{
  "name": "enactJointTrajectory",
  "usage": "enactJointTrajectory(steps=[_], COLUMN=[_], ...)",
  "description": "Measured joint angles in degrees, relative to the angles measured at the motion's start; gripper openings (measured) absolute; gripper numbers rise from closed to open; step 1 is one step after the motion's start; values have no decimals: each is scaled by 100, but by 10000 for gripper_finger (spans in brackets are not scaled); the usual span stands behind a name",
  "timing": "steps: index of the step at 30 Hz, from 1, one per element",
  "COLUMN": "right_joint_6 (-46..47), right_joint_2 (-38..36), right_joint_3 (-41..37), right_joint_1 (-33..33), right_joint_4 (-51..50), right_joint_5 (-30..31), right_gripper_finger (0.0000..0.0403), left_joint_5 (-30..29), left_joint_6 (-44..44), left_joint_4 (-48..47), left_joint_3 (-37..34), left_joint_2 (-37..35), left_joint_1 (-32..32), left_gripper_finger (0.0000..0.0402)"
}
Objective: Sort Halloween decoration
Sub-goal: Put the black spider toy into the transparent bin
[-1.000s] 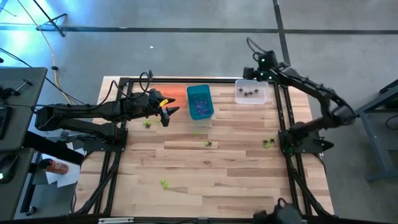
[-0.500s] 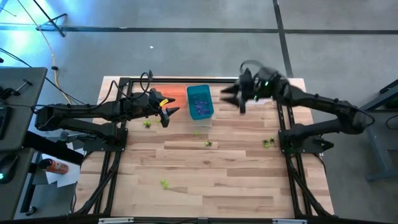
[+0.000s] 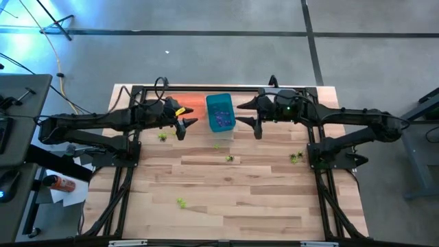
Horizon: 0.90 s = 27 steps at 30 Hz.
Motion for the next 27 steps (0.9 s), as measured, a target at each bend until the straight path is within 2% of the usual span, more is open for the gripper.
enactJointTrajectory(steps=[2, 5, 7, 10, 12, 14, 17, 20, 24, 27], right_joint_6=[38, 43, 68, 200, 197, 198, 198, 198, 201, 198], right_joint_2=[3, 3, 3, 3, 3, 3, 5, 7, 7, 7], right_joint_3=[0, 0, 0, 0, 0, 0, 0, 0, 0, 0], right_joint_1=[-56, -154, -206, -272, -306, -322, -343, -343, -343, -343], right_joint_4=[-8, -8, -8, -26, -61, -98, -98, -98, -98, -100], right_joint_5=[3, 9, 73, 151, 153, 153, 152, 151, 151, 173], right_gripper_finger=[204, 204, 204, 204, 204, 204, 204, 204, 204, 204], left_joint_5=[-114, -131, -86, -48, 176, 495, 560, 298, -88, -108], left_joint_6=[-244, -931, -1632, -2975, -3937, -4601, -4834, -4964, -5548, -5590], left_joint_4=[-1184, -3451, -4803, -5949, -6074, -5729, -4908, -4041, -4029, -4030], left_joint_3=[552, 1261, 1381, 1117, 728, 311, -265, -676, -897, -1026], left_joint_2=[34, 312, 508, 741, 832, 874, 929, 961, 1061, 1150], left_joint_1=[21, 142, 247, 295, 262, 186, 44, 16, 178, 274], left_gripper_finger=[206, 197, 190, 180, 174, 171, 168, 168, 168, 168])
